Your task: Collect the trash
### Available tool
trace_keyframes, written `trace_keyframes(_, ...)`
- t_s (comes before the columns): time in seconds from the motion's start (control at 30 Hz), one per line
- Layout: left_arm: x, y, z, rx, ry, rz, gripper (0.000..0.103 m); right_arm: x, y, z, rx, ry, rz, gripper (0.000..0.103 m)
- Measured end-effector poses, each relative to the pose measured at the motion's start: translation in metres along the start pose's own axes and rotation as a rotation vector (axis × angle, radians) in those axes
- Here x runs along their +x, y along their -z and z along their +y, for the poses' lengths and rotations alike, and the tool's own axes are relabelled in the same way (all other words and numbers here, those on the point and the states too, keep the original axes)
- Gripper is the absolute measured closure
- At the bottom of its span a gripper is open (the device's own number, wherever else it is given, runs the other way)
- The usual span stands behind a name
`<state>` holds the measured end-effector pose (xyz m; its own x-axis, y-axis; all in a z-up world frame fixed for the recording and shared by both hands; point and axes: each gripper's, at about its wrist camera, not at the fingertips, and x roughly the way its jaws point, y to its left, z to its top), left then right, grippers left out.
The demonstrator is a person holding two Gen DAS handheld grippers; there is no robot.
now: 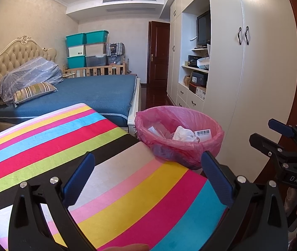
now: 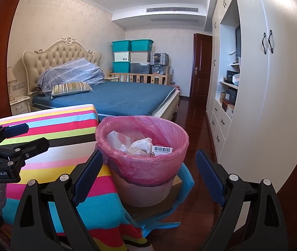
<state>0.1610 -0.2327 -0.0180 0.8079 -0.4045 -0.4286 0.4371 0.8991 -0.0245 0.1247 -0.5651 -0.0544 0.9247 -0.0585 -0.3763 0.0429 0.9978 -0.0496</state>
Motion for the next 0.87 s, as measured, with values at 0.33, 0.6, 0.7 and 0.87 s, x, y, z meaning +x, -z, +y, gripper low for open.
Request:
trace_keyframes(0.33,-0.001,0.0,-0.003,0.011,-0.003,-0.001,0.005,0.001,0.001,0.002,-0.001,-0.003,0.003,0.019)
trace_keyframes(0.6,-0.005,0.002,-0.005,0.024,-0.035,-0.013,0.005,0.002,0.001,0.004,-0.006,-0.004,0.005,0.019)
trace_keyframes(0.7,-0.011,0.0,0.003,0.015,-0.012,-0.018,0.005,0.002,-0.001,0.01,-0.019,-0.007,0.009,0.019)
trace_keyframes(0.87,-0.034,-0.002,0.05,-0.033,-0.03,0.015,0.005,0.005,-0.006,0.052,-0.067,-0.087,0.043,0.019)
